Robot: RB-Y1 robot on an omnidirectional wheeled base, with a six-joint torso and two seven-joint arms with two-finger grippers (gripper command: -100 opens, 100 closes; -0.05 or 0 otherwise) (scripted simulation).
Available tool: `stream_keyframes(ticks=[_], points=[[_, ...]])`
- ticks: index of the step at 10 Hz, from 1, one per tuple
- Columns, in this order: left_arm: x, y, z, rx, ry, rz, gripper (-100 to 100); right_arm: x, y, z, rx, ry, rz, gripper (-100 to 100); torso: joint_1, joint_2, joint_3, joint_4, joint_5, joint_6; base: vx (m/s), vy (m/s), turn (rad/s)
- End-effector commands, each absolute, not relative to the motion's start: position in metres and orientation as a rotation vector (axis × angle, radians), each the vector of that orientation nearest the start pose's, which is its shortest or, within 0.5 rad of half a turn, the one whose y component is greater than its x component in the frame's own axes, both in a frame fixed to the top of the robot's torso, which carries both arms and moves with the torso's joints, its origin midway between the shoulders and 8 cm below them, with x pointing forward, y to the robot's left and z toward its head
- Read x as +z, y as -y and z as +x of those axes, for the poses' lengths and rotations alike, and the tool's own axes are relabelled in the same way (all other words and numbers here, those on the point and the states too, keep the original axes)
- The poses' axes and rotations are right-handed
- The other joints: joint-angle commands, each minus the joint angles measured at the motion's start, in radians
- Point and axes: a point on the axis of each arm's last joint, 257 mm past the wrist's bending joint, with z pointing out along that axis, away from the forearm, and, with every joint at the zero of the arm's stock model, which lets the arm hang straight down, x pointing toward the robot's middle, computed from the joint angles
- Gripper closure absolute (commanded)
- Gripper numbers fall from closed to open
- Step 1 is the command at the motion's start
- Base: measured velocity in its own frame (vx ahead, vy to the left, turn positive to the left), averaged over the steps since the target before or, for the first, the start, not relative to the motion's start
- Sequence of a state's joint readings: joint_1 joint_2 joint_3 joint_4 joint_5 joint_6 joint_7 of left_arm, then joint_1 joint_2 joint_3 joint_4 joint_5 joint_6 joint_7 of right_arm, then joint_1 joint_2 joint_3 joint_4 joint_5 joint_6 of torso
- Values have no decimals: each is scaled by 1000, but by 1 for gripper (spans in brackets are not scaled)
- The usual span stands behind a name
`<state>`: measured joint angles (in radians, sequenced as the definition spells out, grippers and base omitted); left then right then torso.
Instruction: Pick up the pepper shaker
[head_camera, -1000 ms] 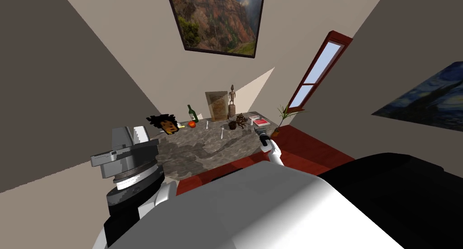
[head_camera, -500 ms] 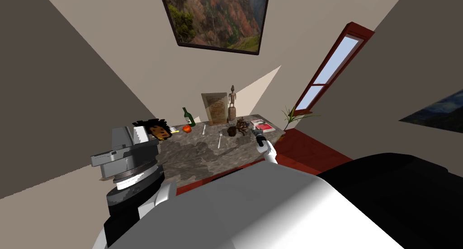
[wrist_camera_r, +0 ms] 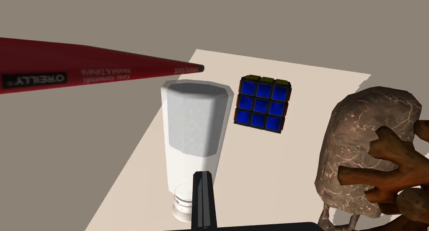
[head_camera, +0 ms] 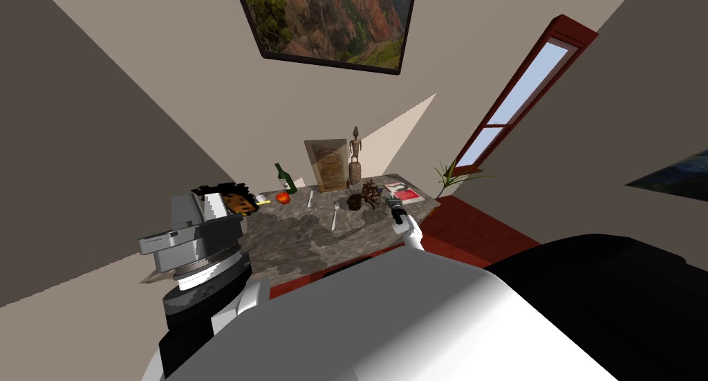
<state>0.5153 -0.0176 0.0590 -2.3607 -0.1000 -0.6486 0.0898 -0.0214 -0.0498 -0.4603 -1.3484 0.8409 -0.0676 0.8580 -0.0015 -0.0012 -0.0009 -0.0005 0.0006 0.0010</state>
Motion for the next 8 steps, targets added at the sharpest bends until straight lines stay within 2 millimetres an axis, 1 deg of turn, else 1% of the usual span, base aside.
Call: stream_keyframes(ticks=[1, 3, 4, 5, 6, 8], points=[[79, -274, 297, -1306, -502, -448, 0, -307, 459, 487, -419, -1714, 217, 100, 0, 0, 0, 0, 0, 0, 0, 0, 0], [79, -274, 297, -1306, -503, -448, 0, -307, 459, 487, -419, -1714, 217, 100, -1, 0, 0, 0, 0, 0, 0, 0, 0], [79, -274, 297, -1306, -503, -448, 0, -307, 459, 487, -419, -1714, 217, 0, -1, 0, 0, 0, 0, 0, 0, 0, 0], [79, -274, 297, -1306, -503, -448, 0, -300, 464, 490, -418, -1704, 201, -100, -1, 0, 0, 0, 0, 0, -44, -2, 28], [79, -274, 297, -1306, -502, -448, 0, -295, 465, 492, -412, -1698, 193, -100, -1, 2, 1, 0, 0, 0, -93, -39, 26], [79, -274, 297, -1306, -503, -448, 0, -285, 465, 500, -393, -1686, 183, -100, -6, 7, 4, 2, -1, 0, -127, -86, 29]])
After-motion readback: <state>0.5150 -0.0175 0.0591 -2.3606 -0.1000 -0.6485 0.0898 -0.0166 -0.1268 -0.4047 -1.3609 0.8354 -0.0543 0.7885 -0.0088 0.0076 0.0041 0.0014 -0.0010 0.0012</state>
